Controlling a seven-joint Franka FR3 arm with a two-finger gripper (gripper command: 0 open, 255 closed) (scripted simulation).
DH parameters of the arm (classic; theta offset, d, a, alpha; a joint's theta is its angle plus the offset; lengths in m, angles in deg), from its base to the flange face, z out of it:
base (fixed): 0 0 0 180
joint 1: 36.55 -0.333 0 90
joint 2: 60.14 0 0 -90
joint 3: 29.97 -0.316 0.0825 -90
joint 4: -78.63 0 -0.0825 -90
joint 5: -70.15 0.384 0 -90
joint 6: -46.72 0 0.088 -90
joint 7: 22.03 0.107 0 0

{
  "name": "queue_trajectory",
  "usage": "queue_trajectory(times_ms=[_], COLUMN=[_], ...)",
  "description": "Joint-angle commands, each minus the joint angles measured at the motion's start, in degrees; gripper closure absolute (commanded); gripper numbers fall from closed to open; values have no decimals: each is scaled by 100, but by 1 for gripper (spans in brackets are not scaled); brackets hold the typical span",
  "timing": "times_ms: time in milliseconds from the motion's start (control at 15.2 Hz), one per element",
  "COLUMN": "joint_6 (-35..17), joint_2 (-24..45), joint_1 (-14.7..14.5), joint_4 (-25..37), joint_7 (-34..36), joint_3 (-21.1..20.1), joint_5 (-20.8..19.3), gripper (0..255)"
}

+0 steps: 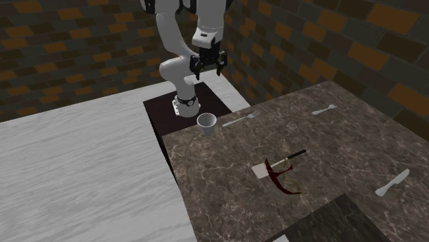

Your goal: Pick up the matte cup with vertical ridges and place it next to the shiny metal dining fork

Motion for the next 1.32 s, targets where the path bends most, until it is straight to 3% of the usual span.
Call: queue_trajectory(times_ms=[0, 594, 1056, 1254], joint_6=[0, -1961, -3756, -3988], joint_2=[0, -108, 495, 610], joint_1=[0, -157, -152, -120], joint_4=[0, -1834, -2871, -2985], joint_7=[0, 155, 453, 477], joint_3=[0, -426, -812, -818], joint_5=[0, -219, -530, -571], gripper=[0, 0, 0, 0])
